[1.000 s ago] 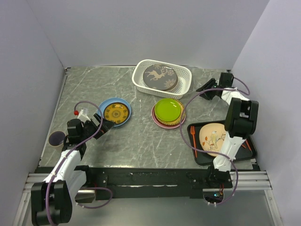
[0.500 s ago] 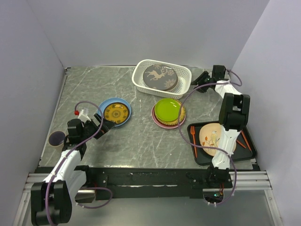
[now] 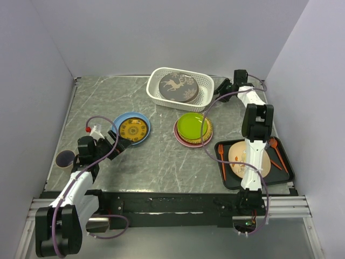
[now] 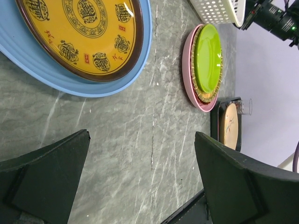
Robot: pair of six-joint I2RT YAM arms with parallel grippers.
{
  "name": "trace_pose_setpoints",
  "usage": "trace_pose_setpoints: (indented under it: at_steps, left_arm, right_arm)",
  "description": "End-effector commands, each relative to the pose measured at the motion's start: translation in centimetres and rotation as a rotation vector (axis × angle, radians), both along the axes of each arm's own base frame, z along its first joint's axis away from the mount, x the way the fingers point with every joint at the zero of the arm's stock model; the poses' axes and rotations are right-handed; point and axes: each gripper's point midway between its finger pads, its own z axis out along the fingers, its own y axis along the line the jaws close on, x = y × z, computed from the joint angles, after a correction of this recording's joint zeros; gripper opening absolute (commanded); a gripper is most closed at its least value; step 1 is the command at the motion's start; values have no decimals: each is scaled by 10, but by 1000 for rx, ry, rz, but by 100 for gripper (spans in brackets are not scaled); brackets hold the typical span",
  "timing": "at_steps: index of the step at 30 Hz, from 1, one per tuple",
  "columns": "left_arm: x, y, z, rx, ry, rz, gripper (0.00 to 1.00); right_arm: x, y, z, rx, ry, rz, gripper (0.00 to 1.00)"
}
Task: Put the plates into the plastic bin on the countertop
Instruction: Move the plastic bin to the center of the board.
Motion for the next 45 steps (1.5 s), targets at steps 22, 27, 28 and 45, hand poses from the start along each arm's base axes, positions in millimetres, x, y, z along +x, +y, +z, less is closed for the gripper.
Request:
trace_pose_setpoints:
  at_steps: [22,27,28,45]
  left_arm:
    - [12,9,7,58,-27,40,99]
    - [9,7,6,46,-27,32,99]
    - [8,7,7,45,-28,32,99]
    - [4,2,22,21,-71,16,99]
  right_arm:
    - [-51,3,57,59,-186,-56,51]
    - [-71,5,62,76,-195,-43,51]
    - [-78,7,65,84,-194,-32,51]
    - [-159,35,87,37,-233,106,50]
